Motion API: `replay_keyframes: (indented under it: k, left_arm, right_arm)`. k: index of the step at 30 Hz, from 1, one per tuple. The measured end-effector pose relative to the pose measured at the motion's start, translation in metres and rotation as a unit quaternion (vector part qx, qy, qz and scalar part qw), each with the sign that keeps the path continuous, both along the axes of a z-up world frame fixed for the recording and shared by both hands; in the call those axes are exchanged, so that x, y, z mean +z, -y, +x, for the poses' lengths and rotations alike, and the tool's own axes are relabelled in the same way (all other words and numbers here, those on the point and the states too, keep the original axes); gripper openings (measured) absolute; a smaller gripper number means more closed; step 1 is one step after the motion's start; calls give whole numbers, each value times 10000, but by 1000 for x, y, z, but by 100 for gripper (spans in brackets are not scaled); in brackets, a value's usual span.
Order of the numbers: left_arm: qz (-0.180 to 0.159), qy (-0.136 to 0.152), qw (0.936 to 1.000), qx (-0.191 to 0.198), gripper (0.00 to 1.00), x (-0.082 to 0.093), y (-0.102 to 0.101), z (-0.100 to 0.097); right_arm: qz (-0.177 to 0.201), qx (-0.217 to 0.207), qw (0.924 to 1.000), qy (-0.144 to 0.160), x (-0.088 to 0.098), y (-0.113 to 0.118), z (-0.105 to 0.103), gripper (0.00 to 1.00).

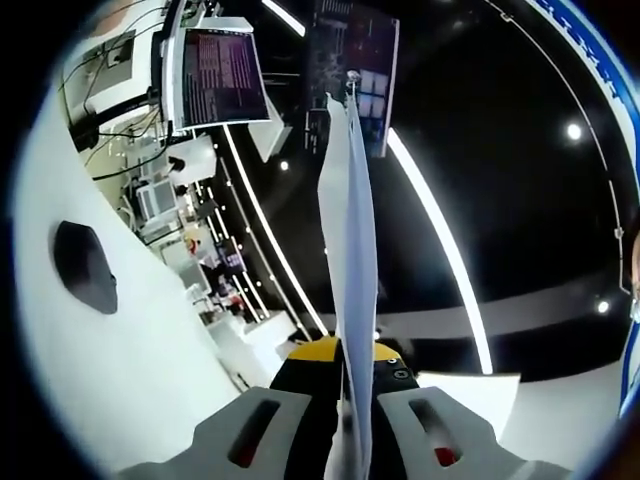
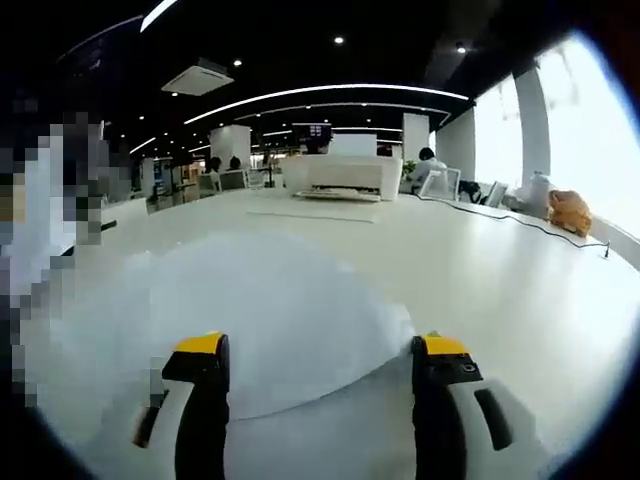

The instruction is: Organize the stack of printing papers by aligning and flattening the scattered papers on the table

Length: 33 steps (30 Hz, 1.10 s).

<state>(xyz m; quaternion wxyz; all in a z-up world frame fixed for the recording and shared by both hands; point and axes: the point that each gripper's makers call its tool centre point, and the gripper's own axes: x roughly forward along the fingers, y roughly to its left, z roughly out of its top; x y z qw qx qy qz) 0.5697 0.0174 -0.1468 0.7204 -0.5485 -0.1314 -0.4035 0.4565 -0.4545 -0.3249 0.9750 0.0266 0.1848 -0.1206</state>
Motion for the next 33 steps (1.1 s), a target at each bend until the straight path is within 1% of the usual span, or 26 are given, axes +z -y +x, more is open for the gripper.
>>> replay_keyframes:
  k: [3, 5, 14, 19, 24, 26, 28, 31, 33]
  left_arm:
    - [4, -15, 10000, 28, 6, -1, -2, 1]
    - [5, -16, 10000, 37, 6, -1, -3, 2]
    - [-1, -25, 10000, -1, 6, -2, -1, 2]
    - [-2, -12, 10000, 24, 6, 0, -2, 1]
    - [-4, -30, 10000, 18, 6, -1, -1, 1]
    - [-30, -32, 10000, 7, 6, 1, -1, 1]
    - [-3, 23, 10000, 12, 6, 4, 0, -1]
    - [17, 67, 10000, 30, 6, 4, -1, -1]
    - [17, 27, 10000, 27, 6, 2, 0, 1]
  right_arm:
    - [-9, 118, 9999, 20, 5, -5, 0, 60]
    - [-168, 180, 9997, 48, 9, -6, 1, 58]
    - [-301, 402, 9987, 81, 13, -10, 5, 46]
    - [-305, 553, 9980, 95, 14, -15, 6, 38]
    - [-230, 682, 9973, 108, 14, -20, 7, 32]
    - [-196, 692, 9974, 108, 13, -20, 6, 30]
    - [-134, 773, 9969, 111, 13, -24, 6, 26]
    - [-189, 803, 9965, 115, 14, -26, 5, 25]
    - [-191, 821, 9964, 119, 14, -26, 5, 24]
